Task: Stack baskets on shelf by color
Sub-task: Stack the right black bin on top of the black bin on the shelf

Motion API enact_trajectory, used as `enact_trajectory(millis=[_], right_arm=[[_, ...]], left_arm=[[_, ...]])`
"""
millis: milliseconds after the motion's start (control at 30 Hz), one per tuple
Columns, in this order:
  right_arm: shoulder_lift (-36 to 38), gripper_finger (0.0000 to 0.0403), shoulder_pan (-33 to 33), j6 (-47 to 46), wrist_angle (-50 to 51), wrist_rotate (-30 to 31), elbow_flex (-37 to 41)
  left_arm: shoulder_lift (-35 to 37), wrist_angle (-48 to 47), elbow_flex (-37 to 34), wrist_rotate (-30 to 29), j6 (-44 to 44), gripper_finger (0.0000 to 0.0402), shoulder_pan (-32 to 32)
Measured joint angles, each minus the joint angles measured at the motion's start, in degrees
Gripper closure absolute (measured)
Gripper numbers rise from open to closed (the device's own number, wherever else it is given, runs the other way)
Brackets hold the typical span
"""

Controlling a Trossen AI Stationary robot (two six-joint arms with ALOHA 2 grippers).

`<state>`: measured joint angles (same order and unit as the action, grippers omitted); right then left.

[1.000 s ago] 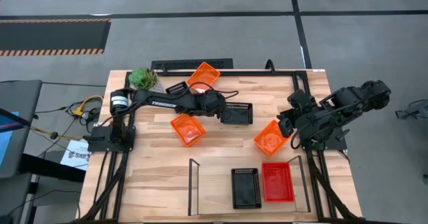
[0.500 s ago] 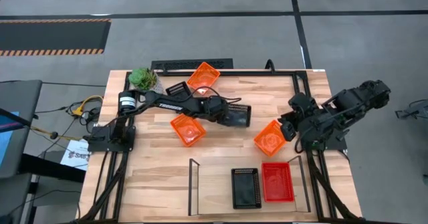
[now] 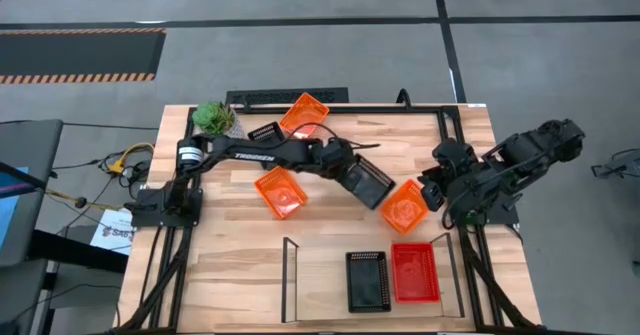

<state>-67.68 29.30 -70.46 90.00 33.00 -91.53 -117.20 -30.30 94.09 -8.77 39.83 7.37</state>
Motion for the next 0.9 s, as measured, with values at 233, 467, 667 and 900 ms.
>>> enact_trajectory(millis=[233,467,667,900], right_arm=[[6.4,0.0285,0.3,2.5,0.0,-0.3,0.0],[13.3,0.0285,0.4,2.1,0.0,4.4,0.0],[16.5,0.0285,0.3,2.9,0.0,6.4,0.0],[16.2,0.0285,0.3,4.6,0.0,6.2,0.0]], left_arm=[[0.2,-7.7,15.7,9.6,-16.7,0.0401,-4.1],[0.2,-7.8,24.0,13.7,-25.7,0.0401,-11.3],[-0.8,-7.8,24.4,11.1,-22.0,0.0401,-16.1],[-4.9,-8.2,24.1,9.2,-19.7,0.0401,-18.9]])
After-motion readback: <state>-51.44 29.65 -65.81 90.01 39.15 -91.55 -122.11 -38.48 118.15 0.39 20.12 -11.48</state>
